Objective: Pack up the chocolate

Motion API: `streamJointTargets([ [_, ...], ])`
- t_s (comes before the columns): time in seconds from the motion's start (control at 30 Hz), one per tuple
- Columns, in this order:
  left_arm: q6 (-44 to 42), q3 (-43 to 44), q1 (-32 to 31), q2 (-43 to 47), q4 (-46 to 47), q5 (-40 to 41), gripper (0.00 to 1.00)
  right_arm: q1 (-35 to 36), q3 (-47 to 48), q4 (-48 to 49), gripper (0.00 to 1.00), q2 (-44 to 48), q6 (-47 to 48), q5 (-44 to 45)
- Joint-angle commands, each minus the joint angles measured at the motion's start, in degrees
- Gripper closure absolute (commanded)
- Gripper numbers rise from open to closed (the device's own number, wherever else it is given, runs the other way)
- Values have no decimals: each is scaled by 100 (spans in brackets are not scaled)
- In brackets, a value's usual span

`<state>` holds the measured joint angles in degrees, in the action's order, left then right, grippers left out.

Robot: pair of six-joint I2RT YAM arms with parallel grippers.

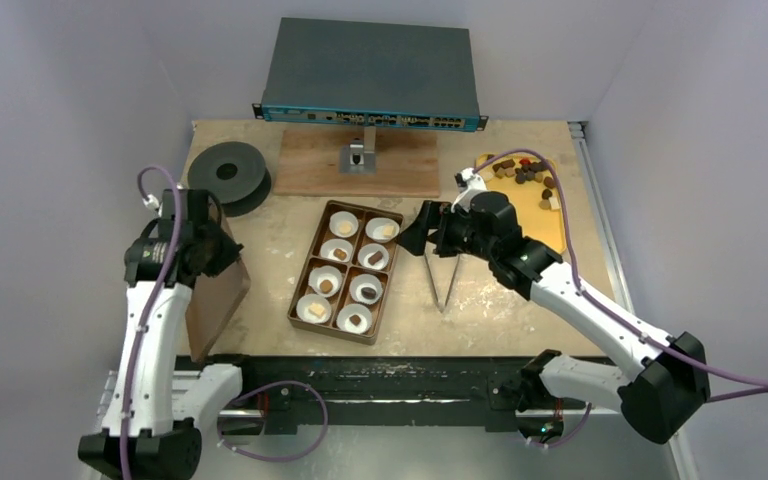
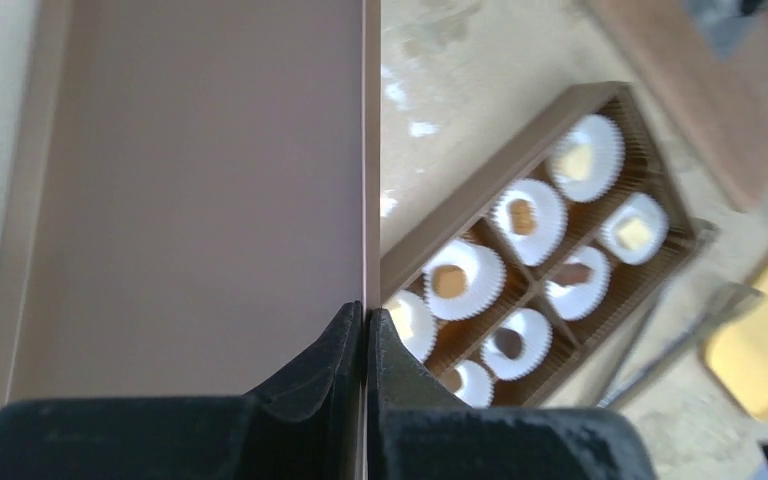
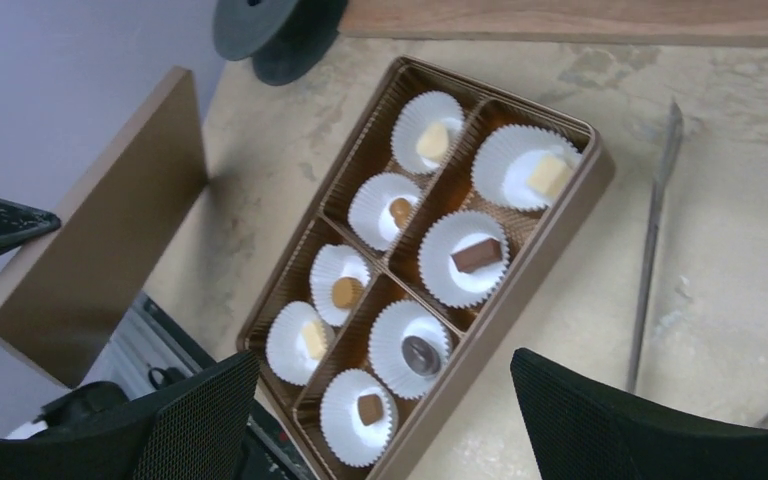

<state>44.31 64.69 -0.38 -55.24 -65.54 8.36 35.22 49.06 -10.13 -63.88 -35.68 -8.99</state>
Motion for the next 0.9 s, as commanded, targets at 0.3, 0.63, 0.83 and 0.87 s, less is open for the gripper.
streamJointTargets([
  [0.3,610,1775,0,958,-78,-1335,100,-15,572,2080,1,-450,-1059,-1140],
  [0.63,910,1728,-119,994,343,-1821,100,294,798,2576,1,-1184,-1472,-1141],
  [0.83,966,759,-550,1187,1005,-1857,100,1019,1559,2306,1,-2122,-1988,-731],
  [0.87,984,650,-688,1215,1084,-1770,100,1123,1694,2202,1,-2287,-2125,-683],
])
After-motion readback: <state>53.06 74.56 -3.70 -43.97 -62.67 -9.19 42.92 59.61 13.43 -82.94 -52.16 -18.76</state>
